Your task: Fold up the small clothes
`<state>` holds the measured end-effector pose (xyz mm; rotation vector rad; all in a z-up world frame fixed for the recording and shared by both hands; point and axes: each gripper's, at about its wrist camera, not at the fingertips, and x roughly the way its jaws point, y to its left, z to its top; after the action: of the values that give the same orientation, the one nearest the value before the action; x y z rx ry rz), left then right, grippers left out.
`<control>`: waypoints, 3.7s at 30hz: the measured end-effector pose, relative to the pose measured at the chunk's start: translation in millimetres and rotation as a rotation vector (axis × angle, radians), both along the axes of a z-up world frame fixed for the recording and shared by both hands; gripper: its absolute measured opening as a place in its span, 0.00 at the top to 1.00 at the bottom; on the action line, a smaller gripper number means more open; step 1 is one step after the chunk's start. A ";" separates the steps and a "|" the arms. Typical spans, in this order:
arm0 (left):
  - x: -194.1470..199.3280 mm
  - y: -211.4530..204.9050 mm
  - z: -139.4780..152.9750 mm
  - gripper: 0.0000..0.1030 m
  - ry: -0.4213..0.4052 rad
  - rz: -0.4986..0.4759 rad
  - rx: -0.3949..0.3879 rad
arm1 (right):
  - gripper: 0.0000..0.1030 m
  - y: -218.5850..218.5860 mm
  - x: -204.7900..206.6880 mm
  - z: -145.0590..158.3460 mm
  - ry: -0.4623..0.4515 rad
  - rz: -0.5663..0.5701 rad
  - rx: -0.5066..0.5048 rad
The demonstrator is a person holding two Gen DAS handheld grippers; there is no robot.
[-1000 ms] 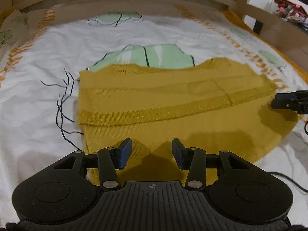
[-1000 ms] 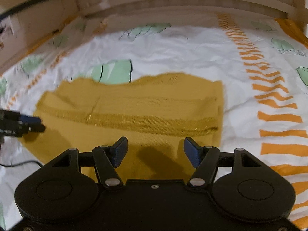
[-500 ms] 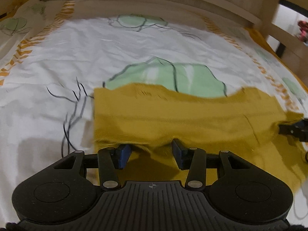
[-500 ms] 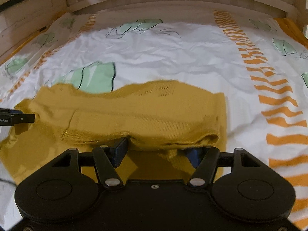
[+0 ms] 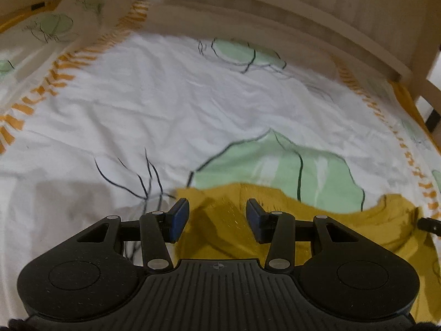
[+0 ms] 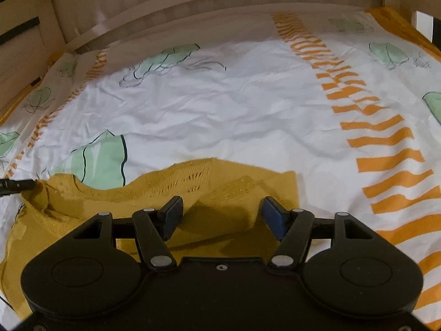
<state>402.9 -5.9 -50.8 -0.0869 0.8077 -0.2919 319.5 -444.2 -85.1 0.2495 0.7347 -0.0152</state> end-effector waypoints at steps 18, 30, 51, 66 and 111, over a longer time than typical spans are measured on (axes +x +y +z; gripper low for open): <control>-16.4 28.5 -2.5 0.57 -0.013 -0.169 0.082 | 0.44 -40.2 -15.8 8.9 -0.063 0.102 0.000; -9.7 7.8 -17.6 0.57 -0.025 -0.280 0.156 | 0.44 -29.5 12.3 -4.8 -0.037 0.225 0.028; 10.0 24.1 -31.6 0.57 0.031 -0.078 0.009 | 0.81 -58.4 9.4 -8.8 -0.066 0.019 0.142; 4.6 -1.5 -25.9 0.60 -0.007 -0.284 0.051 | 0.52 -32.9 22.0 -16.5 -0.027 0.210 0.123; -119.8 -23.8 25.6 0.58 0.162 -0.058 -0.032 | 0.47 -25.6 -105.4 5.8 0.082 0.029 0.190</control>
<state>283.1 -29.7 -25.2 -0.1180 0.9679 -0.3562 214.1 -469.8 -79.3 0.4214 0.8220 0.0728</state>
